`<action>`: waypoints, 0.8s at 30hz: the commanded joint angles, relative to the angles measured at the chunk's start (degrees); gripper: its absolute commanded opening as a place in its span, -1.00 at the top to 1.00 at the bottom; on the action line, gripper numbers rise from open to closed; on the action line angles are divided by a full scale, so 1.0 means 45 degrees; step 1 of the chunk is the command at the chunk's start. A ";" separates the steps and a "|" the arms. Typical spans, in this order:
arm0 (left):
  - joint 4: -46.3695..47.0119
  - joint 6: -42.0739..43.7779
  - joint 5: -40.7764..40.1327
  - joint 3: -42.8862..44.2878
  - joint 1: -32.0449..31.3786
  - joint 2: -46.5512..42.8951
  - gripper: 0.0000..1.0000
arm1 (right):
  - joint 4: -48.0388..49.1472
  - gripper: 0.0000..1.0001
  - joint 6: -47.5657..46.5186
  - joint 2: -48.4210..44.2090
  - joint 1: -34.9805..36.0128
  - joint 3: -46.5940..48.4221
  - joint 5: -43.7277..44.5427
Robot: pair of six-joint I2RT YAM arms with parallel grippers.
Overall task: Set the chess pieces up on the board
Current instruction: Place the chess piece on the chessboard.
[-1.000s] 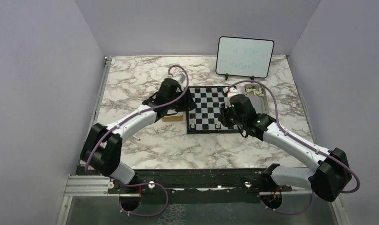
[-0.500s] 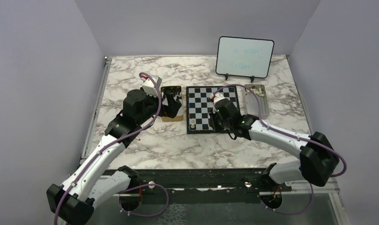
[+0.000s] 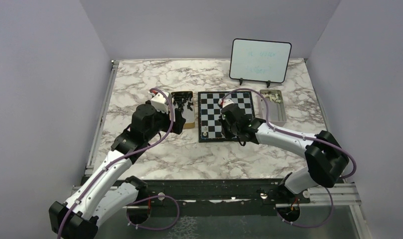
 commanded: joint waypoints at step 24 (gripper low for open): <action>0.0110 0.0240 -0.0418 0.0092 -0.0017 -0.0220 -0.98 | -0.1651 0.71 0.0466 0.1262 0.0126 0.1300 0.0611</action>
